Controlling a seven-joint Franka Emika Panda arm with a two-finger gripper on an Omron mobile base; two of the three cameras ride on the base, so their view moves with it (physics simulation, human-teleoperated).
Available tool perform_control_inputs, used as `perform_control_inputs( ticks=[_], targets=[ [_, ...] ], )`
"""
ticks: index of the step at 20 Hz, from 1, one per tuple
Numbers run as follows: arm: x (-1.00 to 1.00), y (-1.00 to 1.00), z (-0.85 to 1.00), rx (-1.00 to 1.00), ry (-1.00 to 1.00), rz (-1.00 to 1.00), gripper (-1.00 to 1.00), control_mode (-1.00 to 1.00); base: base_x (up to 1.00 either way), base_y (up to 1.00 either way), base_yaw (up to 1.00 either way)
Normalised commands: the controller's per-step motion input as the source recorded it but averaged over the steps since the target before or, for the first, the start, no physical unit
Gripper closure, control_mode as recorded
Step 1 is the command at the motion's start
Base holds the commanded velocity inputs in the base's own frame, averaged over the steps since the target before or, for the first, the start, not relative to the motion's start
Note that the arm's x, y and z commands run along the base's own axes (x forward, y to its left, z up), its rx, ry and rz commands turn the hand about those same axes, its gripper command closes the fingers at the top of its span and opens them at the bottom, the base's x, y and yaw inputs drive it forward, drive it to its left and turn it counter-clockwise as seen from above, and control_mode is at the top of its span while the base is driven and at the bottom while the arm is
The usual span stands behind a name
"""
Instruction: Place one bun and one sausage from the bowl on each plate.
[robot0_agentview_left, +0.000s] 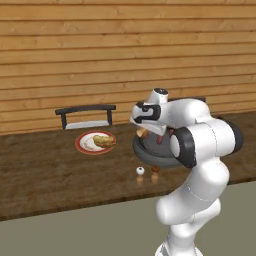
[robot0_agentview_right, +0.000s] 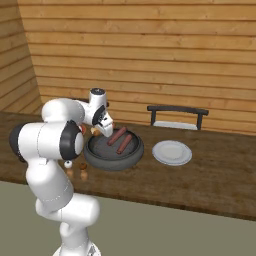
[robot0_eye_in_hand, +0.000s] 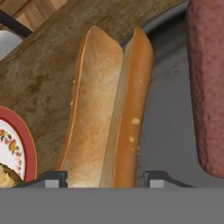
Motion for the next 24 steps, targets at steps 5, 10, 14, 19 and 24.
perform_control_inputs(
  ticks=[5, 10, 14, 19, 24],
  targets=[
    [0.0, -0.04, -0.1, 0.05, 0.0, 0.0, 1.0, -1.0, 0.0, 0.0, 0.0],
    [0.0, -0.08, 0.02, 0.07, -0.01, 0.0, 1.0, -1.0, 0.0, 0.0, 0.0],
    [-0.09, -0.11, 0.74, 0.05, -0.14, 0.0, 1.0, -1.0, 0.0, 0.0, 0.0],
    [-0.35, -0.18, 0.94, 0.01, -0.17, -0.02, 1.0, -1.0, 0.0, 0.0, 0.0],
    [-0.58, -0.39, 0.29, 0.0, 0.0, -0.18, 1.0, -1.0, 0.0, 0.0, 0.0]
  ],
)
